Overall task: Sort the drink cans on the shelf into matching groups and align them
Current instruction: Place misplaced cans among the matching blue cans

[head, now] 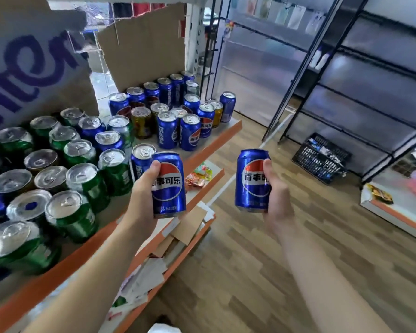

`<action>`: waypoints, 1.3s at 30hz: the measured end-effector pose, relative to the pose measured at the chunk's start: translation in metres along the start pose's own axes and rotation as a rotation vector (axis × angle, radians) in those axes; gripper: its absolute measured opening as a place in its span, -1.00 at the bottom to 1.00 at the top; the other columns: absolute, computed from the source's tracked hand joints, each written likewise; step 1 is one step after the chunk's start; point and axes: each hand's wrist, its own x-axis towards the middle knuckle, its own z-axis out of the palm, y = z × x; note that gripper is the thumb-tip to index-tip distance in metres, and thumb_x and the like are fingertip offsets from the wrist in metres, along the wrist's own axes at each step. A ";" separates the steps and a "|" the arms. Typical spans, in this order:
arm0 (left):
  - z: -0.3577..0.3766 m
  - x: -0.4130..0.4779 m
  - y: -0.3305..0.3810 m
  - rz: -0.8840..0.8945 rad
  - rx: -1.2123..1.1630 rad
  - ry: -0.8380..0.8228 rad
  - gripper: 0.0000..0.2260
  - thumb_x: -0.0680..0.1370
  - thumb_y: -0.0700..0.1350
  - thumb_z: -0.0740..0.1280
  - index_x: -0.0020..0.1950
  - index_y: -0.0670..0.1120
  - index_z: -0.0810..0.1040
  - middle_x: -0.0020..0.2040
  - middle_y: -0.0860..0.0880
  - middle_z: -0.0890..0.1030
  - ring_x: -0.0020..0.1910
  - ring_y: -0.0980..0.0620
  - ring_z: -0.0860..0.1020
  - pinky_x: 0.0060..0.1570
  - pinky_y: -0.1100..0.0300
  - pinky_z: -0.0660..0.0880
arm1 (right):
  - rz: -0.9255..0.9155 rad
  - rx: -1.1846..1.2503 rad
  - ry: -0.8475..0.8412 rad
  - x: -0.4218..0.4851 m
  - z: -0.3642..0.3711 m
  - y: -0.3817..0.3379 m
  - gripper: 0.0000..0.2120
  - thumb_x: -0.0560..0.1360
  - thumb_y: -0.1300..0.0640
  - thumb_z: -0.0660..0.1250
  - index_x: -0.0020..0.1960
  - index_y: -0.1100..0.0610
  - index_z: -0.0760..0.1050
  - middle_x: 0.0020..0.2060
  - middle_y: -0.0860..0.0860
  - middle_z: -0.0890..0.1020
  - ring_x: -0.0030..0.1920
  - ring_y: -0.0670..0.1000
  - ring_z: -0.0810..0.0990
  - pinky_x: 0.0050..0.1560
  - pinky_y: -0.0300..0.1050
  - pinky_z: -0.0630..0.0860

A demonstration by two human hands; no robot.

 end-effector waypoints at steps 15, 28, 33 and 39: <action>0.055 0.111 0.054 0.214 0.094 0.066 -0.60 0.50 0.18 0.30 0.15 -0.08 0.60 -0.02 -0.15 0.70 -0.06 -0.15 0.67 -0.08 -0.04 0.61 | -0.023 -0.029 -0.142 0.164 0.011 -0.032 -0.53 0.43 -0.15 0.24 0.19 0.13 0.53 -0.17 -0.01 0.71 -0.17 0.01 0.70 -0.20 -0.05 0.63; 0.129 0.241 0.106 0.493 0.133 0.402 -0.60 0.48 0.08 0.41 0.19 -0.15 0.54 0.00 -0.19 0.66 0.02 -0.29 0.63 0.09 -0.33 0.54 | -0.172 -0.080 -0.541 0.419 0.041 -0.090 -0.33 0.31 -0.23 0.50 0.23 0.18 0.48 0.01 0.12 0.68 0.02 0.16 0.68 0.02 0.16 0.62; 0.138 0.278 0.114 0.577 0.346 0.506 -0.62 0.44 0.04 0.49 0.21 0.01 0.54 0.06 -0.03 0.68 0.10 -0.05 0.64 0.12 -0.01 0.57 | -0.184 -0.206 -0.643 0.484 0.054 -0.100 -0.52 0.41 0.10 0.53 0.26 0.14 0.47 0.04 0.10 0.69 0.03 0.10 0.70 0.02 0.05 0.63; 0.143 0.310 0.122 0.595 0.640 0.554 -0.55 0.43 -0.06 0.55 0.27 -0.05 0.54 0.08 0.03 0.67 0.06 0.12 0.64 0.05 0.16 0.59 | -0.260 -0.395 -0.718 0.535 0.065 -0.090 -0.49 0.37 0.10 0.59 0.24 0.15 0.50 0.02 0.04 0.69 0.03 0.02 0.69 0.10 0.05 0.63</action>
